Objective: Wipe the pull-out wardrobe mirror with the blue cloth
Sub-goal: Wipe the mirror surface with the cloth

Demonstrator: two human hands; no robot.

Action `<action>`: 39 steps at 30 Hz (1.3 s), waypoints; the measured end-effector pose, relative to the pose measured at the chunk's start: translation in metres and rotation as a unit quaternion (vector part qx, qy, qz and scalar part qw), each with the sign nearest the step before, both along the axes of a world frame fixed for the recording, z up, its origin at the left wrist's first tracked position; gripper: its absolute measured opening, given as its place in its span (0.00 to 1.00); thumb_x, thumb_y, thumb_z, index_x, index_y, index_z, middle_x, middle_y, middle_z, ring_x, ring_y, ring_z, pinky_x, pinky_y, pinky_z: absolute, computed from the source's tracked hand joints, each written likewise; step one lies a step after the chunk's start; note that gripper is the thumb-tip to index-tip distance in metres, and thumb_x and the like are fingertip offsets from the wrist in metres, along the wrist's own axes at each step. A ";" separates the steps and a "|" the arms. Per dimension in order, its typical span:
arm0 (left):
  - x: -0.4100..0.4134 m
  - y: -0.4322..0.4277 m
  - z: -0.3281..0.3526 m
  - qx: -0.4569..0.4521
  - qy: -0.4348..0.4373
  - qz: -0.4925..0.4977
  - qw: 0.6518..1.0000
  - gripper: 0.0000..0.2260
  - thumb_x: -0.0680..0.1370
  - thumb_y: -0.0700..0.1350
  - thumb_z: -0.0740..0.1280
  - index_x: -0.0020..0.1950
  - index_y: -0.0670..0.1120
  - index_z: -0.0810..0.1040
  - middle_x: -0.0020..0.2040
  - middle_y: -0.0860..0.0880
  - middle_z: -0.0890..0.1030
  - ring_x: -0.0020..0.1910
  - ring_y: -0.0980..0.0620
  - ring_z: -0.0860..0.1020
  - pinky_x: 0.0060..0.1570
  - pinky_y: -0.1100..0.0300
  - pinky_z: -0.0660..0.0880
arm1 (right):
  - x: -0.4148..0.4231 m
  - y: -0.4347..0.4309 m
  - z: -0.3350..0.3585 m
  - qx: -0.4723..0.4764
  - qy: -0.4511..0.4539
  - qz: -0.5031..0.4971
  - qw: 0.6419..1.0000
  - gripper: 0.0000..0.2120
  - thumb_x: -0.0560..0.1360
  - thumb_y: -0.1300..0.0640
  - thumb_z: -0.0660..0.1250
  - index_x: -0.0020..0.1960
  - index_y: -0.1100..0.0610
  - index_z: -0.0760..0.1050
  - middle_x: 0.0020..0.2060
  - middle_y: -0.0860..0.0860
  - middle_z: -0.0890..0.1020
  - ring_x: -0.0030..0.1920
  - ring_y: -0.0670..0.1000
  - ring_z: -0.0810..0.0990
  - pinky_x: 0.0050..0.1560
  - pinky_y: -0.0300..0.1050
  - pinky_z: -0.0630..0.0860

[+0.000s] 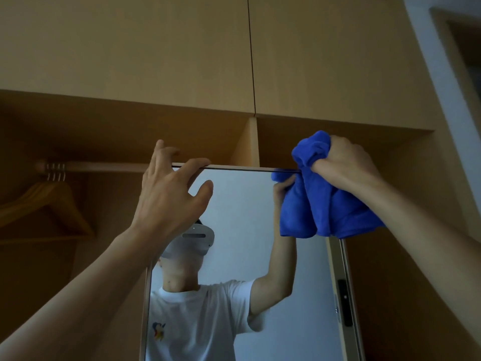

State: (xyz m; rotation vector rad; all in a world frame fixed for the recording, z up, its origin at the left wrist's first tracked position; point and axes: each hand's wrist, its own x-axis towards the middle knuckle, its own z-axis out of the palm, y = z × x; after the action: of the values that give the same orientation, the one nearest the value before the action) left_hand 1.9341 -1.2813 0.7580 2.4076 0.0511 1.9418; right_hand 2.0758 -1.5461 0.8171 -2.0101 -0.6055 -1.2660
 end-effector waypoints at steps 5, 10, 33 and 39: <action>-0.006 0.000 0.001 -0.027 -0.021 -0.011 0.999 0.20 0.80 0.56 0.64 0.72 0.55 0.74 0.68 0.49 0.69 0.71 0.47 0.66 0.59 0.56 0.65 | -0.028 0.042 -0.001 -0.035 -0.045 0.033 0.998 0.07 0.75 0.49 0.65 0.49 0.52 0.73 0.38 0.50 0.80 0.38 0.54 0.79 0.37 0.47 0.71; -0.015 0.008 0.004 -0.034 -0.013 -0.016 0.999 0.27 0.80 0.56 0.64 0.77 0.50 0.65 0.70 0.50 0.71 0.68 0.50 0.71 0.57 0.59 0.64 | -0.061 0.084 0.003 -0.065 -0.074 0.063 0.993 0.06 0.73 0.52 0.65 0.45 0.54 0.72 0.34 0.50 0.78 0.33 0.52 0.76 0.31 0.44 0.65; -0.031 0.022 -0.029 -0.206 0.007 -0.175 0.963 0.27 0.80 0.51 0.66 0.78 0.59 0.61 0.62 0.53 0.81 0.58 0.49 0.81 0.57 0.48 0.80 | -0.067 0.080 0.006 -0.082 -0.041 0.055 0.994 0.06 0.74 0.53 0.66 0.45 0.55 0.73 0.36 0.53 0.80 0.35 0.55 0.78 0.32 0.46 0.67; -0.035 0.017 -0.031 -0.210 0.019 -0.182 0.960 0.31 0.78 0.51 0.65 0.79 0.62 0.57 0.61 0.52 0.81 0.53 0.49 0.83 0.53 0.44 0.82 | -0.087 0.107 0.008 -0.092 -0.046 0.066 0.992 0.08 0.73 0.53 0.65 0.39 0.56 0.71 0.30 0.52 0.75 0.31 0.54 0.75 0.31 0.45 0.66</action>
State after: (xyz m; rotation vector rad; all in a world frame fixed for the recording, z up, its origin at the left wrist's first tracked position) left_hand 1.8986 -1.2647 0.7269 2.0099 0.0164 1.5387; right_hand 1.9890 -1.4394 0.8254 -2.0293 -0.9153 -1.2669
